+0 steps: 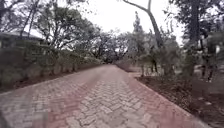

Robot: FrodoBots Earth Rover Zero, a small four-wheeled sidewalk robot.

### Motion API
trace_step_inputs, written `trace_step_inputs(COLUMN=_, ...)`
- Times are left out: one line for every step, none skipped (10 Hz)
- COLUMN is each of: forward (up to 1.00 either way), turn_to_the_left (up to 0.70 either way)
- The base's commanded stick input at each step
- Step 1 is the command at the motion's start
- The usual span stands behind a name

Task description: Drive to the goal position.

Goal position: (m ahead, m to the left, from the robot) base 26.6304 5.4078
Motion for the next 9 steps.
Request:
trace_step_inputs(forward=0.7, turn_to_the_left=0.03)
trace_step_inputs(forward=0.7, turn_to_the_left=0.03)
trace_step_inputs(forward=0.7, turn_to_the_left=0.04)
trace_step_inputs(forward=0.7, turn_to_the_left=0.05)
trace_step_inputs(forward=0.7, turn_to_the_left=0.06)
trace_step_inputs(forward=0.7, turn_to_the_left=0.08)
trace_step_inputs(forward=0.7, turn_to_the_left=0.07)
trace_step_inputs(forward=0.7, turn_to_the_left=0.06)
trace_step_inputs(forward=0.7, turn_to_the_left=0.05)
